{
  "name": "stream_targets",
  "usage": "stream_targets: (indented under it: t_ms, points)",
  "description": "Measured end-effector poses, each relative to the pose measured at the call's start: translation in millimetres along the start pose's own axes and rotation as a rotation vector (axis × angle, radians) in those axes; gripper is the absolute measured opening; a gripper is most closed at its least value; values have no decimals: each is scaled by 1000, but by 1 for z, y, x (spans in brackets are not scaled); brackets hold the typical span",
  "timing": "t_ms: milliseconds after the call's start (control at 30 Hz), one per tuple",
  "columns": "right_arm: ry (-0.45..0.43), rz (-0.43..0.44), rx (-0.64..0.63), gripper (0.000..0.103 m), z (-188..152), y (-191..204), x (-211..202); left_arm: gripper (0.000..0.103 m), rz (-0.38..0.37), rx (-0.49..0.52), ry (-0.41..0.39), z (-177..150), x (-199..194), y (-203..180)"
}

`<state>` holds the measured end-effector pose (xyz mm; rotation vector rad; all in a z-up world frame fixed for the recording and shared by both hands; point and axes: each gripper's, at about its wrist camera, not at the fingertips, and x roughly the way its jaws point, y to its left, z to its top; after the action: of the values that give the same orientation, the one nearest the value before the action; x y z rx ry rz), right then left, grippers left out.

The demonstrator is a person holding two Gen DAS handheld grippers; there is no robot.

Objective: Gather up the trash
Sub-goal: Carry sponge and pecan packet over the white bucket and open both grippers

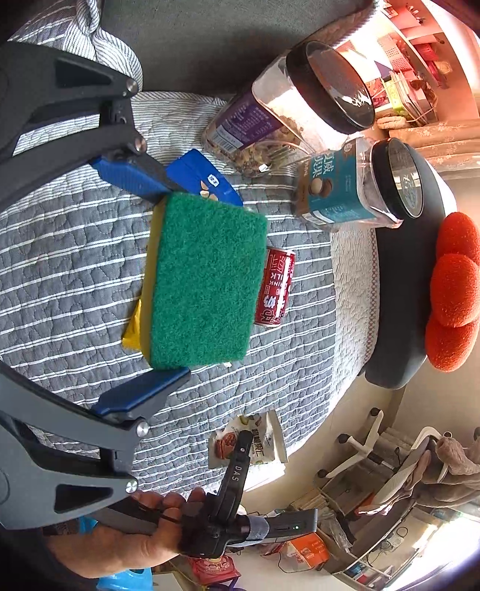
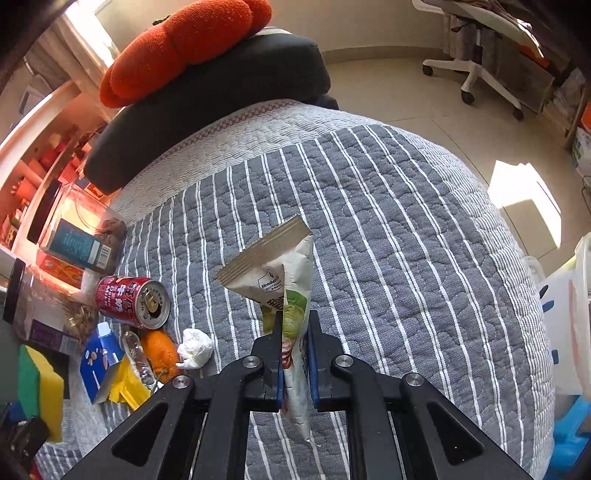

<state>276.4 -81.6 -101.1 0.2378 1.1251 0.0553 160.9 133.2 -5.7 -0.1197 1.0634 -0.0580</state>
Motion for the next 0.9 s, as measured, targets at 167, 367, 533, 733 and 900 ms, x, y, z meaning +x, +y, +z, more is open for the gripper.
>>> stream_targets:
  t_ms: [167,367,533,733,900]
  points:
    - [-16,-16,4,10,5,-22,-26,86,-21,24,-8,2,2,-24]
    - [-35,-42,37,10,6,-61,-61,86,-57,71,-28,5,4,-63]
    - [-60,-76,77,10,7,-102,-89,86,-99,111,-29,5,8,-97]
    - [-85,-118,144,10,2,-155,-119,86,-130,158,-25,6,16,-132]
    - [-104,-155,222,10,-4,-205,-142,86,-164,182,-23,5,18,-158]
